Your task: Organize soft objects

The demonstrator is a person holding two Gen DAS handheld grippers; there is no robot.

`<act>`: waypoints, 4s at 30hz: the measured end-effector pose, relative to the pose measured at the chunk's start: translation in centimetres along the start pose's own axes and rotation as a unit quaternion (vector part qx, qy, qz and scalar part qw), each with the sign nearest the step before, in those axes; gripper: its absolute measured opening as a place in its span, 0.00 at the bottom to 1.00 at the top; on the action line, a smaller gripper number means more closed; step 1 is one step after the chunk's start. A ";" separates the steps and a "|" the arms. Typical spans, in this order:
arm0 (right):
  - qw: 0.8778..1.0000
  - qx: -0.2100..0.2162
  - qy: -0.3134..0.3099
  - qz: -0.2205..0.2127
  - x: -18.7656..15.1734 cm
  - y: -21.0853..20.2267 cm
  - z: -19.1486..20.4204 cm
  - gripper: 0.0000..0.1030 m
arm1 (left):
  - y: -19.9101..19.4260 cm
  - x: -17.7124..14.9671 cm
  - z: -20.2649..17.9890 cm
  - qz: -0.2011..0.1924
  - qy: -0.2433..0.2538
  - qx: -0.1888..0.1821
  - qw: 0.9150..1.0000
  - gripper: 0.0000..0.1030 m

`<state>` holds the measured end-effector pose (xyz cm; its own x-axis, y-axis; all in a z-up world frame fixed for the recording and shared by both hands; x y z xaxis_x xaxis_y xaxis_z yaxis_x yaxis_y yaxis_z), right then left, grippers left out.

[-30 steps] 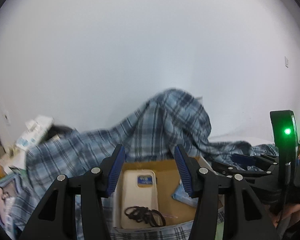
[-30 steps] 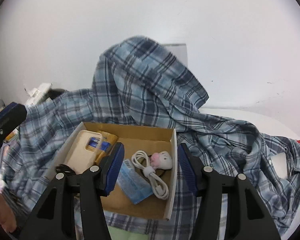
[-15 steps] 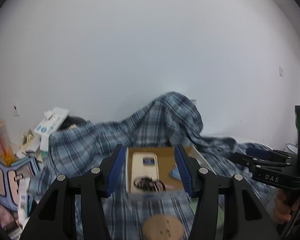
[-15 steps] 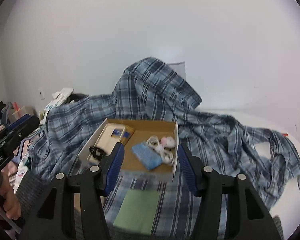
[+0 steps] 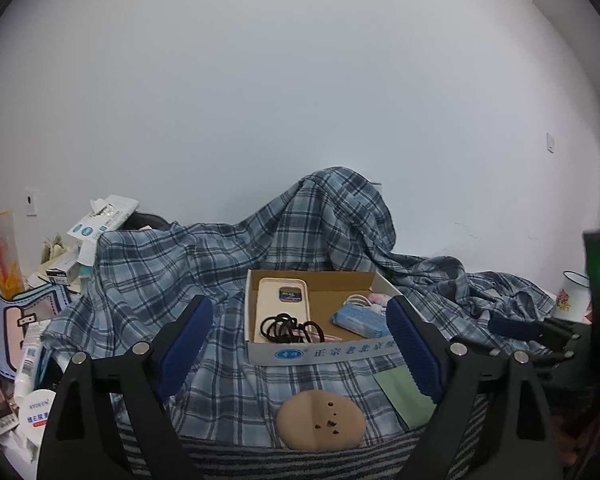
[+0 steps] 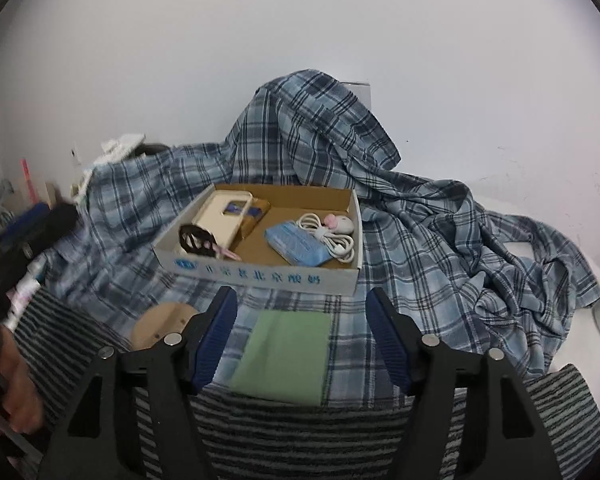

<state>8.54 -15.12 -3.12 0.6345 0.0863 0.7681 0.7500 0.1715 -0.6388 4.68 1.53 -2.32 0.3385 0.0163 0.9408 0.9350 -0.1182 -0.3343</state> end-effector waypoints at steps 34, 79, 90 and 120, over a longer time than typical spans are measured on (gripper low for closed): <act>0.993 0.005 0.013 0.116 -1.6 2.7 1.2 1.00 | 0.0 -0.2 0.0 -0.014 0.000 0.016 1.000 1.00; 0.971 -0.015 0.009 0.237 -3.7 7.0 1.2 0.67 | 0.8 -0.6 0.9 0.008 -0.014 0.020 1.000 1.00; 0.992 -0.007 0.028 0.125 -0.3 2.8 -2.5 0.67 | 1.8 -0.9 1.2 0.040 -0.022 0.012 0.999 1.00; 0.998 0.015 0.019 0.052 -1.5 1.2 -5.0 0.67 | 11.5 -7.9 -3.8 0.343 0.124 -0.048 0.930 0.84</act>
<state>9.40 -19.99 -5.25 0.7155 0.0678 0.6953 0.6744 0.1924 -0.7128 12.39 -3.71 -13.45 0.8060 -0.3242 0.4953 0.4897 -0.1049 -0.8655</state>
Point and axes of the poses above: each gripper's, at about its wrist camera, not at the fingertips, and y roughly the way its jaws point, z to its left, x to its top, the point moved 5 cm from there along y, roughly the way its jaws point, and after that the axes turned 6 degrees about z, right-handed, at the moved point
